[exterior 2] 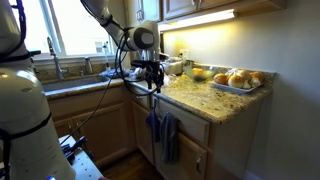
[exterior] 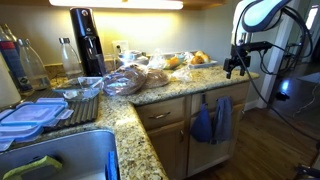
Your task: Place the left blue cloth onto the kitchen counter
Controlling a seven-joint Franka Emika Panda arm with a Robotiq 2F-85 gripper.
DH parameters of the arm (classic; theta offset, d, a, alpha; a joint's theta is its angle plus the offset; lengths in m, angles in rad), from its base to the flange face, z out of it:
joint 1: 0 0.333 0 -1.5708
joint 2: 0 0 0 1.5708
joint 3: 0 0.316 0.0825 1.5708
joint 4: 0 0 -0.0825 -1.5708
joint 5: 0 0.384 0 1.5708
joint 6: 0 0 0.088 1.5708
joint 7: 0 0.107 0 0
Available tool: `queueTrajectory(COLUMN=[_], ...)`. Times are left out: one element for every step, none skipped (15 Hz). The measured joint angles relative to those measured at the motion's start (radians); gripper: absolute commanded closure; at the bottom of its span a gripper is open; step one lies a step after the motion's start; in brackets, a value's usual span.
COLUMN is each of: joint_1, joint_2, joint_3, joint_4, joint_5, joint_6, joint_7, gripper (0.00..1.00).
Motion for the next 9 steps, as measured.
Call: queueTrajectory(joint_1=[0.000, 0.000, 0.002, 0.004, 0.007, 0.013, 0.021, 0.030, 0.040], joint_2=[0.000, 0.002, 0.008, 0.018, 0.036, 0.058, 0.084, 0.109, 0.134], joint_3=[0.000, 0.000, 0.000, 0.002, 0.005, 0.008, 0.010, 0.011, 0.011], joint_4=[0.000, 0.000, -0.001, -0.002, -0.003, -0.004, -0.004, -0.004, -0.003], joint_5=[0.000, 0.000, 0.000, 0.000, 0.000, -0.003, -0.006, -0.010, -0.011], joint_6=[0.000, 0.001, 0.016, 0.044, 0.086, 0.133, 0.178, 0.213, 0.236], joint_7=[0.000, 0.000, 0.001, 0.003, 0.015, 0.036, 0.060, 0.083, 0.102], gripper=[0.00, 0.00, 0.00, 0.00, 0.00, 0.00, 0.00, 0.00, 0.00])
